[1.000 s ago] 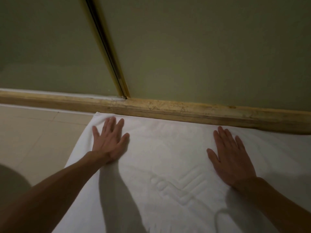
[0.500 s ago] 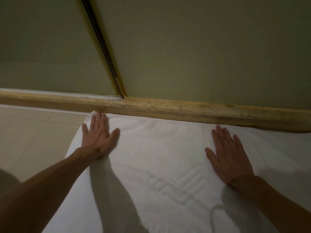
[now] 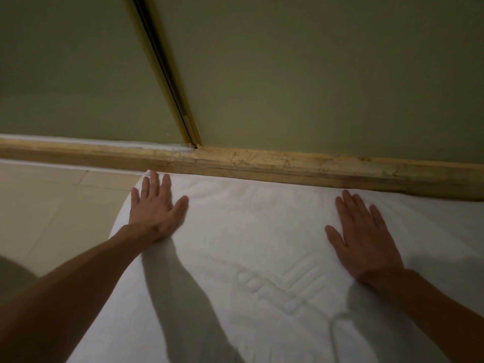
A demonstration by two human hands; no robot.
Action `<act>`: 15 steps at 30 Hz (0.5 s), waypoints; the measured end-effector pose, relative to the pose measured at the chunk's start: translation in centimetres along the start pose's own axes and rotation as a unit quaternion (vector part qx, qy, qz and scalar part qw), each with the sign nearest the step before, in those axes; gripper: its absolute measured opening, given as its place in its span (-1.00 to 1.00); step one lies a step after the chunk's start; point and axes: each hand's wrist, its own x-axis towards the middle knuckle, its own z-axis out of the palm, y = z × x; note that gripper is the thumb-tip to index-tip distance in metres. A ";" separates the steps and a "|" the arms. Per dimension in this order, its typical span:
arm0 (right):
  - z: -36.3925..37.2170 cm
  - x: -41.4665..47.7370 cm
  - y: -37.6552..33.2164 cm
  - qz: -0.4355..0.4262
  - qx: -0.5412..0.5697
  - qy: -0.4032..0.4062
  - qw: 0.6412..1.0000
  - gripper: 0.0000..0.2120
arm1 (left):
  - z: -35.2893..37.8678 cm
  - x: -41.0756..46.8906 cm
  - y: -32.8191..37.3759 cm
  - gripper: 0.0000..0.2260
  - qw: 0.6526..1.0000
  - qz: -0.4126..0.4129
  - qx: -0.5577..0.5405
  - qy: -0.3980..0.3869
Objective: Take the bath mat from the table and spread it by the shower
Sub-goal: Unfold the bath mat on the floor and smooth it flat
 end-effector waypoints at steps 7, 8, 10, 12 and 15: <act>-0.8 -0.2 -0.1 -0.013 0.012 -0.047 0.999 -0.32 | -1.1 -0.9 2.0 -0.18 0.999 0.011 -0.037 -0.018; -0.9 -0.4 -0.2 -0.014 0.014 -0.047 0.999 -0.31 | -1.0 -1.4 2.6 -0.19 0.999 0.020 -0.047 -0.011; -1.3 -1.1 -0.6 -0.022 0.021 -0.040 0.999 -0.29 | -0.7 -2.6 4.4 -0.20 0.997 0.049 -0.057 0.006; -1.4 -2.0 -1.1 -0.031 0.030 -0.034 0.999 -0.33 | -0.4 -4.2 6.7 -0.22 0.995 0.084 -0.058 0.013; -1.5 -3.9 -1.6 -0.017 0.050 -0.026 0.998 -0.36 | -0.2 -7.1 11.0 -0.23 0.990 0.126 -0.061 0.013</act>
